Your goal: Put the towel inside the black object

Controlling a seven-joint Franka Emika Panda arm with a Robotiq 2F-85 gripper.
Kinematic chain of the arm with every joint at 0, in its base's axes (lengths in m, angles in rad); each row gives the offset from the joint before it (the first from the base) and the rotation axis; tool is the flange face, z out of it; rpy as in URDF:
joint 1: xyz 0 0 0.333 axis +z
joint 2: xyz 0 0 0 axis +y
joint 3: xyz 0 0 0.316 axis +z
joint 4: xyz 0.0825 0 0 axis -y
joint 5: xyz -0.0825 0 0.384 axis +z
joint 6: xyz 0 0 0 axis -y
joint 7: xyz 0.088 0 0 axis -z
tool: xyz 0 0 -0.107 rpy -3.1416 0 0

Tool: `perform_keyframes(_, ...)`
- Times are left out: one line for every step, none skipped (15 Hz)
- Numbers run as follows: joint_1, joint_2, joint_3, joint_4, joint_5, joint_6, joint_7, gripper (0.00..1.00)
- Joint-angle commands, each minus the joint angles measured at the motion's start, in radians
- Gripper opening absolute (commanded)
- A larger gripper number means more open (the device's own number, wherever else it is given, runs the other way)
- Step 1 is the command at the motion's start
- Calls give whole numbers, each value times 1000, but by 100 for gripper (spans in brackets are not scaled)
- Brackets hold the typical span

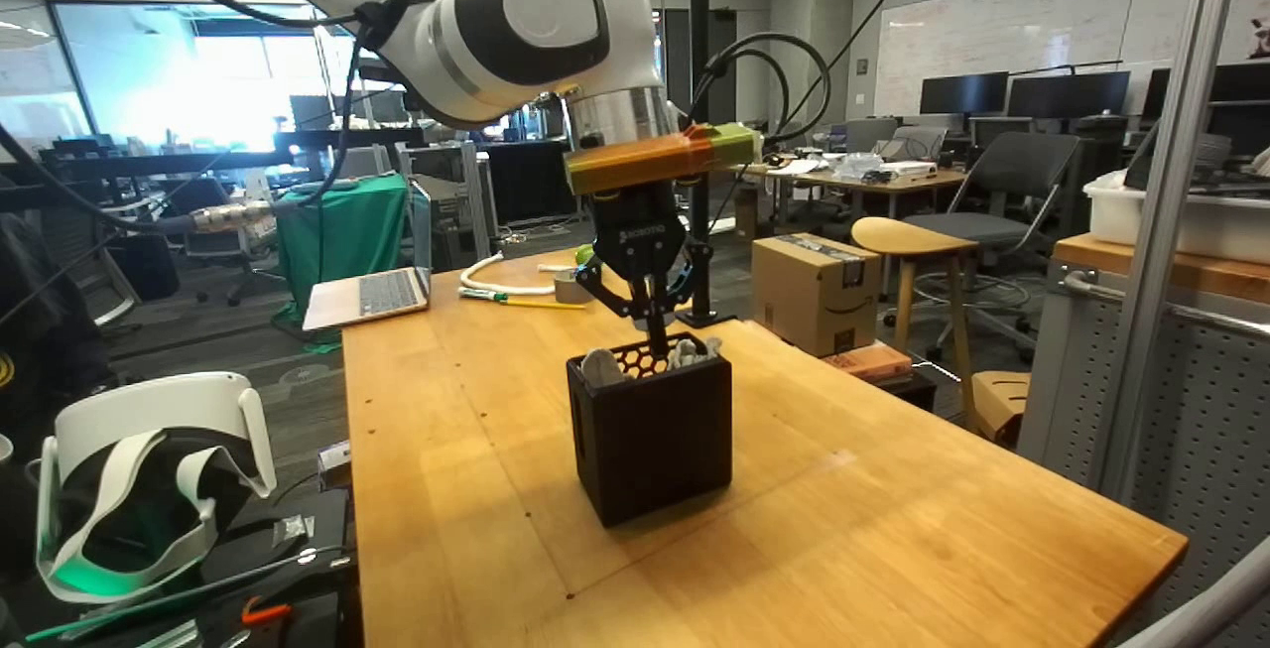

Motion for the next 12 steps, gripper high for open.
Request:
perform_keyframes(-1,32,-8,-9,52,41,-28,4)
perform_keyframes(-3,39,-8,-15,61,41,-29,4)
perform_keyframes(-5,48,-7,-21,66,43,-31,4)
perform_keyframes(-7,56,-7,-29,74,47,-37,4)
perform_keyframes(-9,64,-7,-37,84,54,-45,4)
perform_keyframes(-13,74,-8,-49,98,76,-66,4)
perform_keyframes(-18,87,-9,-57,102,91,-77,4)
perform_keyframes(-26,110,-13,-63,116,117,-98,4)
perform_keyframes(-34,127,-15,-70,137,142,-125,4)
perform_keyframes(-43,148,-17,-75,160,165,-152,4)
perform_keyframes(-54,170,-17,-75,184,186,-178,4)
perform_keyframes(-65,189,-16,-71,214,202,-207,4)
